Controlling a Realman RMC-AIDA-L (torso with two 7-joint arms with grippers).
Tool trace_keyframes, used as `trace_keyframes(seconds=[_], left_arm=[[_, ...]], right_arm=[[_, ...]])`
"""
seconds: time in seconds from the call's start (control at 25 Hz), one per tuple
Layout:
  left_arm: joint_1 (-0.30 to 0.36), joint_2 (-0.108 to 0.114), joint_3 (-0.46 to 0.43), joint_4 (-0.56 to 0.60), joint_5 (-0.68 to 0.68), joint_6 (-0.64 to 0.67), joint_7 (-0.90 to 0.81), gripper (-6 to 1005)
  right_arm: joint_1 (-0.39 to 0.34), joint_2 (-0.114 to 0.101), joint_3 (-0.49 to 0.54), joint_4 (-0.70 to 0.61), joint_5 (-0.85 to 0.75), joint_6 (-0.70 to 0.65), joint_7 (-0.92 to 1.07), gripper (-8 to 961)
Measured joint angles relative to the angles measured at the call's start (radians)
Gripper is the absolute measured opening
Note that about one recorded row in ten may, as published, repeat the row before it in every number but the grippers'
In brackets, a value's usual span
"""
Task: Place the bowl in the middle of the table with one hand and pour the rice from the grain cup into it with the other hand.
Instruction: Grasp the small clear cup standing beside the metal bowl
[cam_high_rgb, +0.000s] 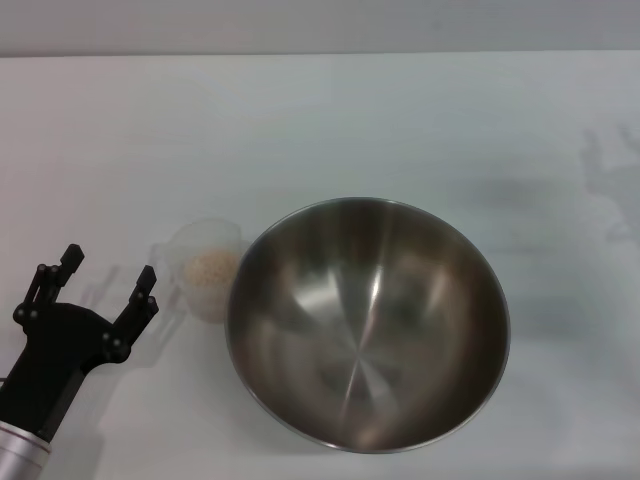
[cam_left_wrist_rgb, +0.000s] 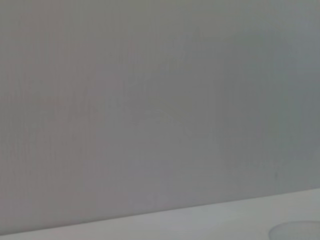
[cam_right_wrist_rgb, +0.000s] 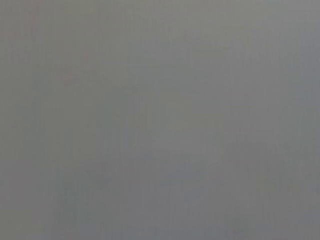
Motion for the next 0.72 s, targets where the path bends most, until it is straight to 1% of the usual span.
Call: trace_keyframes(seconds=[0.16, 0.4, 0.72], left_arm=[[-0.003, 0.000, -0.001, -0.001, -0.002, -0.011, 0.000, 797], [-0.020, 0.000, -0.006, -0.012, -0.004, -0.065, 0.000, 797], [-0.034, 0.000, -0.009, -0.014, -0.005, -0.093, 0.000, 796]], right_arm=[[-0.002, 0.001, 0.000, 0.001, 0.000, 0.000, 0.000, 436], [-0.004, 0.003, 0.000, 0.001, 0.000, 0.000, 0.000, 436], [-0.004, 0.005, 0.000, 0.001, -0.006, 0.000, 0.000, 436]])
